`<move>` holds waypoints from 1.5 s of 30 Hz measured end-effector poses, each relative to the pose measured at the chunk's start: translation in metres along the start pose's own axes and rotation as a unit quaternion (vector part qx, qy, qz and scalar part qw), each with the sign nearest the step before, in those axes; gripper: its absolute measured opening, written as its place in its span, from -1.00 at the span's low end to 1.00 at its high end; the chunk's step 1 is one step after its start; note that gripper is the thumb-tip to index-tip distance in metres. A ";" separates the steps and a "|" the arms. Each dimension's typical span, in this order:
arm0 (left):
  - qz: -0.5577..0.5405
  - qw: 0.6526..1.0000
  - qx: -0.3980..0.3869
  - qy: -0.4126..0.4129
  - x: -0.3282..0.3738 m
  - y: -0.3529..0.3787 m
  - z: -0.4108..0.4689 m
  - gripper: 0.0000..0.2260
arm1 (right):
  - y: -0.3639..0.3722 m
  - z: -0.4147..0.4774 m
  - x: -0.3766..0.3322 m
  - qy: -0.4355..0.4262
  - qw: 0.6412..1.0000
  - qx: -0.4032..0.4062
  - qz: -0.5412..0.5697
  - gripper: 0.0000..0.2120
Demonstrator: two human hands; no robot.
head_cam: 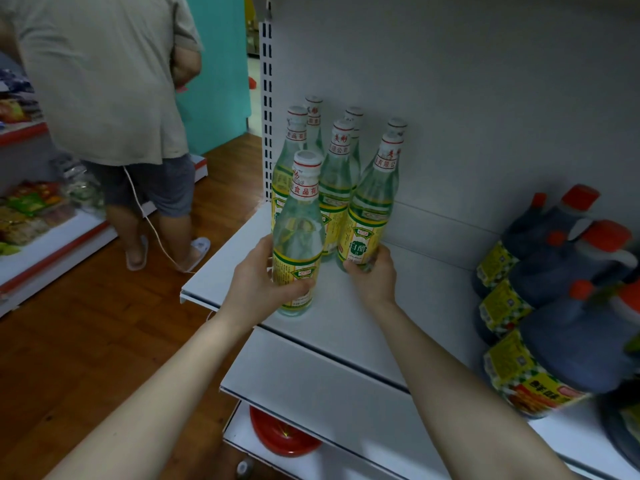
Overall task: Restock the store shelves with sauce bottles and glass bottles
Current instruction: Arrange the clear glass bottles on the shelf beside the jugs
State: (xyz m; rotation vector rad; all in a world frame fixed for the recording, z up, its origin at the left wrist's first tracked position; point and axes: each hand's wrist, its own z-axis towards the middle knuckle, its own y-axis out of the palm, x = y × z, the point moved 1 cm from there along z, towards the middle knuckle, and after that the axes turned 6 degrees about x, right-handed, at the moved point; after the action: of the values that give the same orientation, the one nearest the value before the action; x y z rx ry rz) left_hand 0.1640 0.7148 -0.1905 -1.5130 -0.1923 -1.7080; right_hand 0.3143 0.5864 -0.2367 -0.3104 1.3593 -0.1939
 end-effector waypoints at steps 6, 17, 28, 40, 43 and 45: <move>0.001 1.000 0.005 0.000 -0.001 0.000 0.000 -0.42 | 0.000 0.000 -0.001 0.013 1.000 0.005 -0.019 -0.55; -0.028 1.000 0.001 -0.008 -0.005 0.004 0.000 -0.31 | -0.007 -0.007 -0.006 0.020 0.997 -0.034 -0.059 -0.48; 0.026 0.999 0.000 -0.022 -0.027 0.010 -0.002 -0.42 | -0.037 -0.071 0.018 -0.093 0.896 -0.180 -0.394 -0.38; 0.012 0.998 -0.018 -0.053 -0.036 -0.032 0.037 -0.42 | -0.036 -0.075 0.026 -0.110 0.895 -0.151 -0.404 0.01; 0.004 0.999 -0.003 -0.053 -0.041 -0.027 0.035 -0.42 | -0.036 -0.076 0.026 -0.111 0.896 -0.149 -0.404 0.00; 0.028 0.998 0.026 -0.040 -0.047 -0.021 0.030 -0.36 | -0.036 -0.076 0.027 -0.112 0.900 -0.143 -0.395 0.04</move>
State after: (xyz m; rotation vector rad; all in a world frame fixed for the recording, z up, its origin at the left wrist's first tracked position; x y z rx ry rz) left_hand 0.1693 0.7681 -0.2153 -1.5359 -0.2327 -1.5876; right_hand 0.2474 0.5357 -0.2633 -1.1014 0.9667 -0.6155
